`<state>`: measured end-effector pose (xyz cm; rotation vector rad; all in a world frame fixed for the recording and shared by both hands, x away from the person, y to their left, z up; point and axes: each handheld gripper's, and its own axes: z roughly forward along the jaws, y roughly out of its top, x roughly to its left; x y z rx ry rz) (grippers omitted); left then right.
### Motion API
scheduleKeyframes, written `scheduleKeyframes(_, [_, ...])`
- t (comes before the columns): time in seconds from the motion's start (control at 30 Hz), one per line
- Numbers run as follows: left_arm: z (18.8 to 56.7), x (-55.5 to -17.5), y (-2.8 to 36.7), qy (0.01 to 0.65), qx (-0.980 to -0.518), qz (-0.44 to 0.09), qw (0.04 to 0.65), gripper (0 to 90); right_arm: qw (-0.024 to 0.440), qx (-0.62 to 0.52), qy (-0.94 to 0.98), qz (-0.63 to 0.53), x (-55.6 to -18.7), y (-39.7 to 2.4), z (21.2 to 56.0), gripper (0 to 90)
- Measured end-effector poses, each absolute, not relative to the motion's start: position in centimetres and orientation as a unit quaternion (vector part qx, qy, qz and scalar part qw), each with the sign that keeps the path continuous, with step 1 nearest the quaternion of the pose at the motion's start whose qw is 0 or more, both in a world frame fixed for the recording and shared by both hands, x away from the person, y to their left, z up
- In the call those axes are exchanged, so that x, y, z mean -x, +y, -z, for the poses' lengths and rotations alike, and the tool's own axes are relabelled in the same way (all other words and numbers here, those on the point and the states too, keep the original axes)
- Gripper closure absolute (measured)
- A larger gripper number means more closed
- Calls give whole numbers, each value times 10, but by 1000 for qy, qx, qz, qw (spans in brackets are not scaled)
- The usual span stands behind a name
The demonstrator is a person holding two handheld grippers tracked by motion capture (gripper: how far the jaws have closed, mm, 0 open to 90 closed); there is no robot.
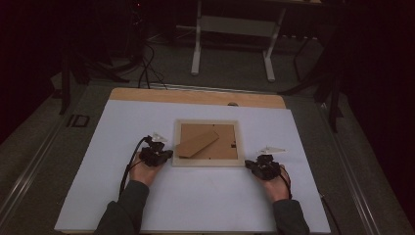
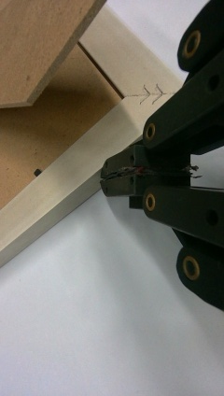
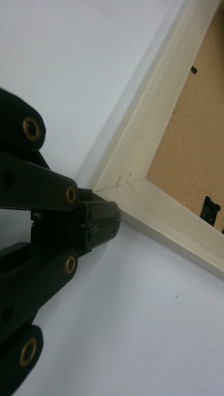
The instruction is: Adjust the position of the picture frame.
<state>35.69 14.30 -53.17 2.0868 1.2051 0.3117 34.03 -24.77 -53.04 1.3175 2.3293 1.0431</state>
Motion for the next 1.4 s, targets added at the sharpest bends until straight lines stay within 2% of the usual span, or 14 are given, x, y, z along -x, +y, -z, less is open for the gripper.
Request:
scheduleKeyframes(1.17, [532,-357,145,476,-797,-116,353,900,123,-457,799,-370,-343,-248,532,897])
scheduleKeyframes(1.4, [533,-359,148,483,-789,-115,362,855,150,-449,803,-361,-343,-246,532,844])
